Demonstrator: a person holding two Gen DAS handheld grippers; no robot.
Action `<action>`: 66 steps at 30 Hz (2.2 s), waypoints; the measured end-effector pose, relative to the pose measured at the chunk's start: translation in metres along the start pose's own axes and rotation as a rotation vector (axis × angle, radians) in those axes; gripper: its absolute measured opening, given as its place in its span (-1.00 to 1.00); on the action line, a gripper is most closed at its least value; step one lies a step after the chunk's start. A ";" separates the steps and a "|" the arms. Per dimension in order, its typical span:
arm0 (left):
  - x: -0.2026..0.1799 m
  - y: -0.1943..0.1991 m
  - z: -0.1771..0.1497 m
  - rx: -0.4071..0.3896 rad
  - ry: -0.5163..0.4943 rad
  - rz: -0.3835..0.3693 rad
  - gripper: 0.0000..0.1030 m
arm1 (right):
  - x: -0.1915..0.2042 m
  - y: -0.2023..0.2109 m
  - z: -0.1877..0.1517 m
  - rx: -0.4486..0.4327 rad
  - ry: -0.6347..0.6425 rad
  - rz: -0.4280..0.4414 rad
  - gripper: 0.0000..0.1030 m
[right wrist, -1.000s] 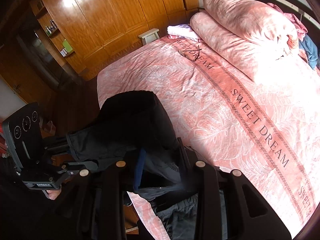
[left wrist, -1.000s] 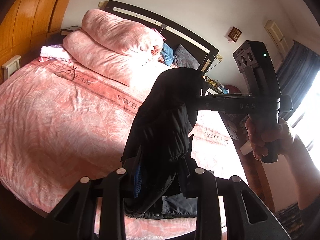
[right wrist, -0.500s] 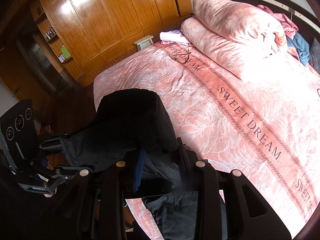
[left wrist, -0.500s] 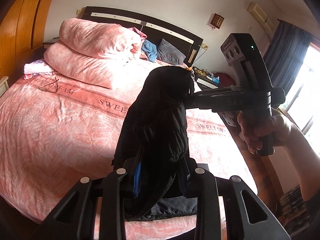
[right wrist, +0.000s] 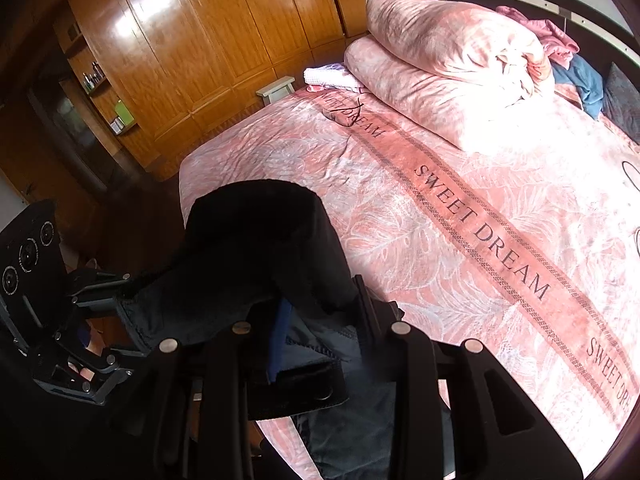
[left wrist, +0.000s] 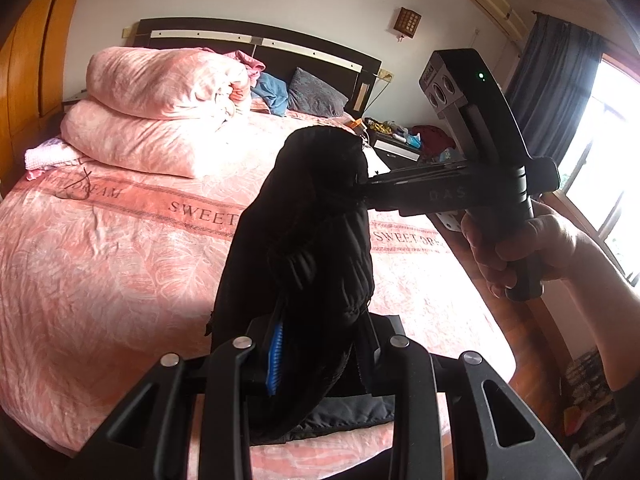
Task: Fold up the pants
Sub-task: 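Lift the folded pants with both tools and hold them above the bed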
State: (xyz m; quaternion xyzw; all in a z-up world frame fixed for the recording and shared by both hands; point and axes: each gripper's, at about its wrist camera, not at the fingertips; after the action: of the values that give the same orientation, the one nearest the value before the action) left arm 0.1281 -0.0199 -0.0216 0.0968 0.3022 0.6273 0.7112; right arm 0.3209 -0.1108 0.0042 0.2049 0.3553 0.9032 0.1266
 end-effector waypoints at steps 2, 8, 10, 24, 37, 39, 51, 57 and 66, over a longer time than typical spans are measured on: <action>-0.007 -0.003 -0.002 0.005 -0.014 -0.004 -0.43 | -0.004 0.003 -0.004 -0.001 -0.004 -0.004 -0.43; -0.024 -0.015 -0.006 0.026 -0.049 -0.023 -0.43 | -0.014 0.011 -0.014 -0.004 -0.019 -0.016 -0.43; -0.029 -0.019 -0.007 0.033 -0.058 -0.029 -0.43 | -0.017 0.014 -0.018 -0.005 -0.021 -0.020 -0.43; -0.065 -0.049 -0.022 0.090 -0.148 -0.052 -0.43 | -0.042 0.025 -0.049 -0.005 -0.053 -0.039 -0.43; -0.105 -0.086 -0.050 0.163 -0.248 -0.072 -0.43 | -0.076 0.037 -0.094 -0.006 -0.113 -0.053 -0.43; -0.111 -0.092 -0.055 0.173 -0.264 -0.074 -0.43 | -0.082 0.039 -0.103 -0.008 -0.125 -0.053 -0.43; -0.139 -0.127 -0.090 0.247 -0.337 -0.082 -0.43 | -0.117 0.041 -0.154 -0.014 -0.205 -0.048 -0.43; -0.149 -0.145 -0.104 0.288 -0.357 -0.086 -0.43 | -0.135 0.038 -0.175 -0.013 -0.240 -0.046 -0.43; -0.157 -0.168 -0.123 0.342 -0.377 -0.082 -0.43 | -0.156 0.031 -0.204 -0.014 -0.287 -0.036 -0.43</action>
State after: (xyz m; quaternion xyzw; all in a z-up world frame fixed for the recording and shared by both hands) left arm 0.1957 -0.2322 -0.1587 0.3185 0.2697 0.5088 0.7530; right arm 0.3626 -0.3114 -0.1537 0.3247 0.3310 0.8647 0.1934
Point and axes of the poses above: each gripper's, at about its wrist camera, not at the fingertips, and y roughly against the way its jaws point, x to its left, z to its top, and after that the axes turned 9 degrees about -x, right-handed
